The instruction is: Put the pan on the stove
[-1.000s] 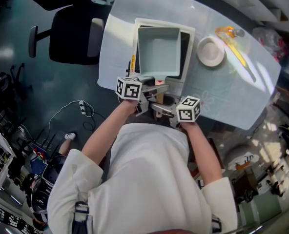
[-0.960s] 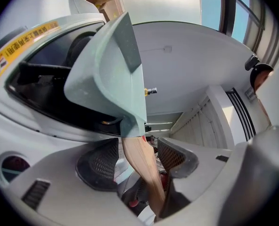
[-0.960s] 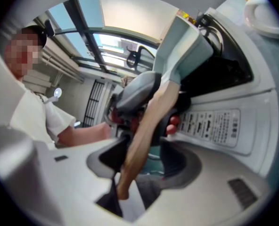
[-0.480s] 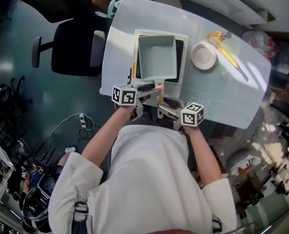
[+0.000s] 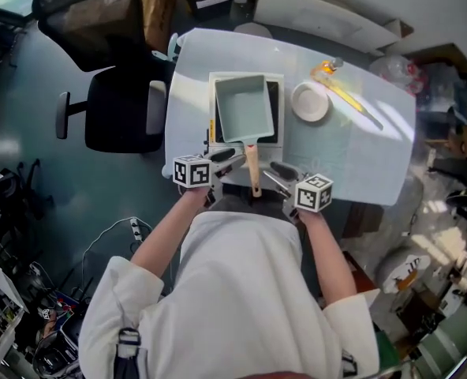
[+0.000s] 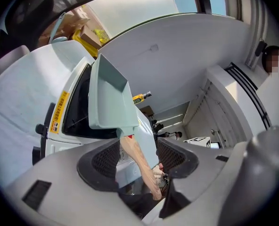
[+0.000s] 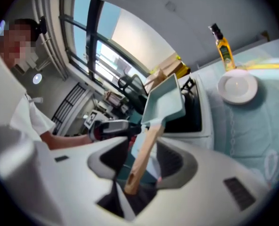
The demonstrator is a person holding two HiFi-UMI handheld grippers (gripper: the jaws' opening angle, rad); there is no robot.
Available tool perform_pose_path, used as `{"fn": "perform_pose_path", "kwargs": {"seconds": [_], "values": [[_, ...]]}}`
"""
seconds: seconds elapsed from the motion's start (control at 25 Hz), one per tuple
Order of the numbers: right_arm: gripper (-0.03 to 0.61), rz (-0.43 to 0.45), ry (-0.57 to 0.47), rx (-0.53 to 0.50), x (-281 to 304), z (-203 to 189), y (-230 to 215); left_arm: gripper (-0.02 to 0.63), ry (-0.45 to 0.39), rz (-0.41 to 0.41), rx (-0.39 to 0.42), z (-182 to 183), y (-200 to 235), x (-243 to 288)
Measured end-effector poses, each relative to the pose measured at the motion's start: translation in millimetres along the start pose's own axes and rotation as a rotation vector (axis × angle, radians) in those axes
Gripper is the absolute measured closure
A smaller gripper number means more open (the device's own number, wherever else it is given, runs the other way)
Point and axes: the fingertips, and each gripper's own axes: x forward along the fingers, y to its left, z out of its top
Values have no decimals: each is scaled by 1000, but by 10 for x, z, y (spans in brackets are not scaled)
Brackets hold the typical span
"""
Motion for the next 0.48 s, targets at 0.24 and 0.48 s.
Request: {"fn": "perform_pose_path", "kwargs": {"seconds": [0.24, 0.48], "values": [[437, -30, -66, -93, -225, 132, 67, 393, -63, 14, 119, 84, -276, -122], [504, -10, -134, -161, -506, 129, 287, 494, -108, 73, 293, 15, -624, -240]]}}
